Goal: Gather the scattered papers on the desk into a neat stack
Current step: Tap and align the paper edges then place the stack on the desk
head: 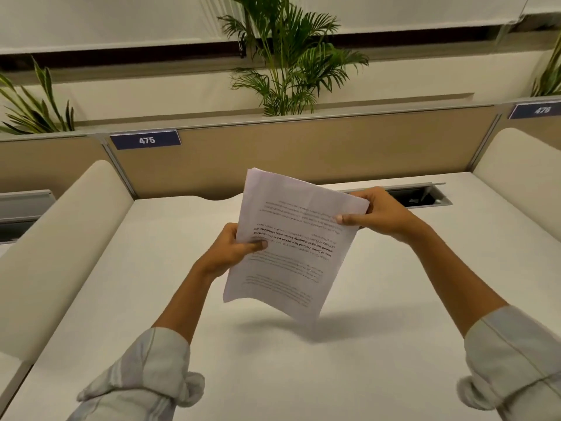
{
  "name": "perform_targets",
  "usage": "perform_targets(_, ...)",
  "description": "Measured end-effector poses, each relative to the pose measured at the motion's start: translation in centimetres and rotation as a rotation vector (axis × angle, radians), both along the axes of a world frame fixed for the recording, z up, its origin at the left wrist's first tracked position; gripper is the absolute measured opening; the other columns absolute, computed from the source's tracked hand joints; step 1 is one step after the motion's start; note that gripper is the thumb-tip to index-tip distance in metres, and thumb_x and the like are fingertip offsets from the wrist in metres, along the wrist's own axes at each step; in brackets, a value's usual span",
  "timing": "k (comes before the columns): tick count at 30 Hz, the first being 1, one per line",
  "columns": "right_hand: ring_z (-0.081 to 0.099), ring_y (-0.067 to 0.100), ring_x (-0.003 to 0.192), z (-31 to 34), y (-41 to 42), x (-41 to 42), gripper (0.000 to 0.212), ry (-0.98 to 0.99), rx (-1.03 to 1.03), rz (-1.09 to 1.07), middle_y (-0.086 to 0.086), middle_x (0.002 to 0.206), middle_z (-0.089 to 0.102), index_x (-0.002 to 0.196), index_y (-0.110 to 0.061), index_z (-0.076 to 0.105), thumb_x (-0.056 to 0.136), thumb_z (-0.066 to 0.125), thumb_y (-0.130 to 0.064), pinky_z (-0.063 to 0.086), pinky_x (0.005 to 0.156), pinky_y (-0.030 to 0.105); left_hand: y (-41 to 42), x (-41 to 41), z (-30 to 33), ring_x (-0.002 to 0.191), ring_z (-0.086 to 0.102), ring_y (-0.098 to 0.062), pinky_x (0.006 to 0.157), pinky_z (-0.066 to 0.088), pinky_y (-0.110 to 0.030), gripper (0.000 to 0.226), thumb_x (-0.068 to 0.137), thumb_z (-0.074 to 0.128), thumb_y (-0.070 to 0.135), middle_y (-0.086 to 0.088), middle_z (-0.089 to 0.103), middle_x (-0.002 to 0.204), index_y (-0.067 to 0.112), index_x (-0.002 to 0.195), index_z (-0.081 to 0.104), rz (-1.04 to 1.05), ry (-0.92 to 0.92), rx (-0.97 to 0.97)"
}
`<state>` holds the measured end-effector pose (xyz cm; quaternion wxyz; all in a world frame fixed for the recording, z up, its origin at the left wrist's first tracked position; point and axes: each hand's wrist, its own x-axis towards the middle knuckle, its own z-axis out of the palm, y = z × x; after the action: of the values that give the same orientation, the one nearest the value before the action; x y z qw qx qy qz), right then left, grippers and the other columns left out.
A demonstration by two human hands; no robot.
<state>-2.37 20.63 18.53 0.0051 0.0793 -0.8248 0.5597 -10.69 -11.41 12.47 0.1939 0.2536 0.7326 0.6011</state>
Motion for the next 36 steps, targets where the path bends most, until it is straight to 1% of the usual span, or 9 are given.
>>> perform_targets(5,0.072,0.026,0.089,-4.4,-3.2,0.2,0.025,0.080,-0.393,-0.089,0.008,0.095,0.077,0.101,-0.002,0.073,0.077,0.075,-0.005,0.061,0.077,0.038,-0.4,1.1,-3.0,0.102,0.069,-0.035,0.083,0.060,-0.048,0.033,0.079,0.076,0.016,-0.007,0.074,0.112,0.024,0.111,0.072,0.131,-0.059,0.118)
perform_targets(9,0.072,0.029,0.097,-8.9,-6.2,0.6,0.029,-0.035,-0.326,-0.083,0.002,0.103,0.077,0.108,-0.019,0.074,0.083,0.074,-0.004,0.062,0.077,0.040,-0.7,2.5,-7.1,0.113,0.063,-0.037,0.093,0.052,-0.061,0.048,0.075,0.078,0.005,-0.017,0.068,0.120,0.015,0.120,0.066,0.193,-0.157,0.125)
perform_targets(13,0.070,0.017,0.102,-10.7,-7.6,0.8,0.041,-0.065,-0.325,-0.110,-0.010,0.104,0.075,0.104,-0.046,0.071,0.079,0.077,-0.014,0.063,0.073,0.034,-0.9,2.8,-8.1,0.113,0.063,-0.033,0.093,0.053,-0.058,0.051,0.074,0.078,0.006,-0.013,0.068,0.120,0.021,0.121,0.066,0.181,-0.148,0.105)
perform_targets(16,0.070,0.010,0.100,-11.0,-7.3,0.5,0.038,-0.067,-0.320,-0.137,-0.015,0.101,0.075,0.102,-0.047,0.071,0.079,0.076,-0.017,0.060,0.065,0.024,-1.0,2.4,-8.2,0.112,0.065,-0.029,0.092,0.055,-0.052,0.046,0.074,0.080,0.011,-0.007,0.071,0.119,0.029,0.115,0.069,0.166,-0.159,0.084)
perform_targets(22,0.069,0.009,0.103,-12.9,-7.5,0.6,0.043,-0.118,-0.292,-0.117,-0.017,0.106,0.074,0.106,-0.049,0.069,0.087,0.072,-0.010,0.062,0.074,0.027,-0.8,2.7,-10.6,0.111,0.065,-0.022,0.091,0.058,-0.040,0.055,0.079,0.074,-0.004,0.006,0.073,0.111,0.043,0.106,0.069,0.173,-0.240,0.069)
perform_targets(26,0.069,0.006,0.104,-12.5,-7.3,0.6,0.039,-0.145,-0.268,-0.091,-0.021,0.110,0.073,0.109,-0.051,0.068,0.089,0.070,-0.018,0.060,0.073,0.023,-0.9,1.9,-10.4,0.113,0.065,-0.023,0.093,0.056,-0.043,0.049,0.081,0.074,-0.001,-0.002,0.070,0.120,0.035,0.114,0.067,0.156,-0.245,0.030)
perform_targets(32,0.071,0.024,0.106,-13.3,-7.5,0.7,0.029,-0.133,-0.475,-0.159,-0.001,0.117,0.074,0.114,-0.033,0.071,0.088,0.072,-0.019,0.061,0.079,0.036,-0.8,-0.5,-7.5,0.106,0.068,-0.028,0.092,0.056,-0.050,0.046,0.083,0.075,0.018,-0.009,0.070,0.120,0.011,0.126,0.061,0.098,-0.267,-0.136)
perform_targets(34,0.069,0.031,0.110,-13.9,-8.0,0.8,0.031,-0.124,-0.607,-0.233,0.006,0.119,0.074,0.114,-0.025,0.071,0.087,0.072,-0.011,0.060,0.085,0.045,-0.6,-1.1,-6.5,0.098,0.069,-0.027,0.089,0.058,-0.048,0.048,0.078,0.080,0.032,-0.009,0.072,0.113,0.009,0.117,0.066,0.263,-0.182,-0.249)
perform_targets(36,0.068,0.032,0.111,-14.2,-8.7,0.9,0.036,-0.135,-0.788,-0.313,0.007,0.119,0.073,0.114,-0.025,0.070,0.083,0.072,-0.005,0.060,0.084,0.045,-0.2,-0.9,-6.3,0.100,0.067,-0.028,0.091,0.056,-0.042,0.066,0.066,0.086,0.043,-0.007,0.069,0.113,0.009,0.118,0.062,0.641,-0.126,-0.280)
